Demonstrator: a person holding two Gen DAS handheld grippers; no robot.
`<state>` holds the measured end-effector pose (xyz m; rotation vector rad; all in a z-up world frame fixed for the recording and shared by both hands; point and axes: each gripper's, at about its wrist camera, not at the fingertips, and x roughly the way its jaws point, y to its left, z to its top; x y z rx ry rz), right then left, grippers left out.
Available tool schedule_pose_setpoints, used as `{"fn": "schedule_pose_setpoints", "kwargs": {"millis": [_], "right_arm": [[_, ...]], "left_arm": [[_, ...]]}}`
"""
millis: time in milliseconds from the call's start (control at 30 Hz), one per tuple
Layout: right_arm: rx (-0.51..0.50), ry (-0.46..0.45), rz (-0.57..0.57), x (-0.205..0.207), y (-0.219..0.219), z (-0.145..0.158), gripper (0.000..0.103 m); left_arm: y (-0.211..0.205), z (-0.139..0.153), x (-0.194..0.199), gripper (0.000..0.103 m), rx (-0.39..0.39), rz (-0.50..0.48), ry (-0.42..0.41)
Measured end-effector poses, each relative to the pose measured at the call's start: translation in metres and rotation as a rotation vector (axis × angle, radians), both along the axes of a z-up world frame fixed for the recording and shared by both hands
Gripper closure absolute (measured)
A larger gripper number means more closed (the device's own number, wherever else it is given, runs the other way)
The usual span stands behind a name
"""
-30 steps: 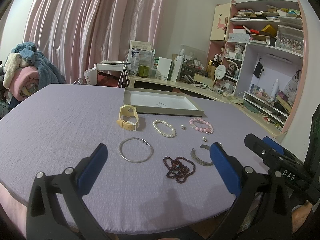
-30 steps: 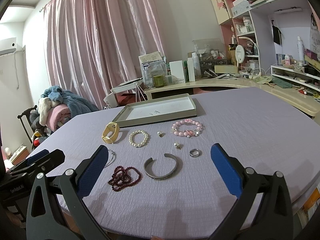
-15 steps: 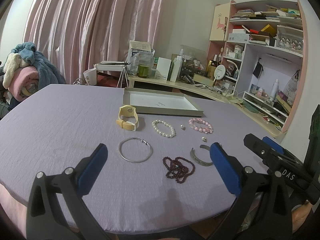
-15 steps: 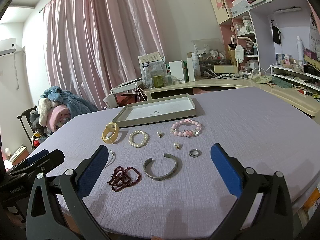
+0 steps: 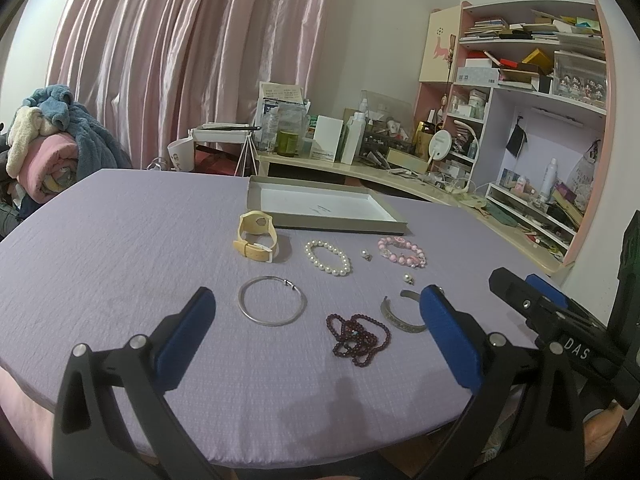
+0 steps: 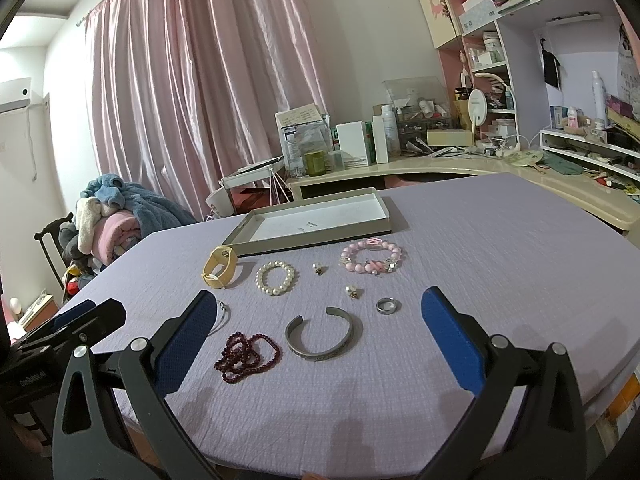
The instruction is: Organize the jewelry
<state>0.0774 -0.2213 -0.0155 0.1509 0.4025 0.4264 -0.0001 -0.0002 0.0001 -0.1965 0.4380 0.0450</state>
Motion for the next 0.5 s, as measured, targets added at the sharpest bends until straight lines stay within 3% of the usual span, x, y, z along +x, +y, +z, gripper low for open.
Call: {"fn": "schedule_pose_setpoints", "kwargs": {"millis": [500], "right_arm": [[0.001,0.002,-0.001,0.0004,-0.0019,0.0005,0.001]], "left_arm": [[0.0004,-0.0001,0.0003,0.002,0.000,0.002,0.001]]}}
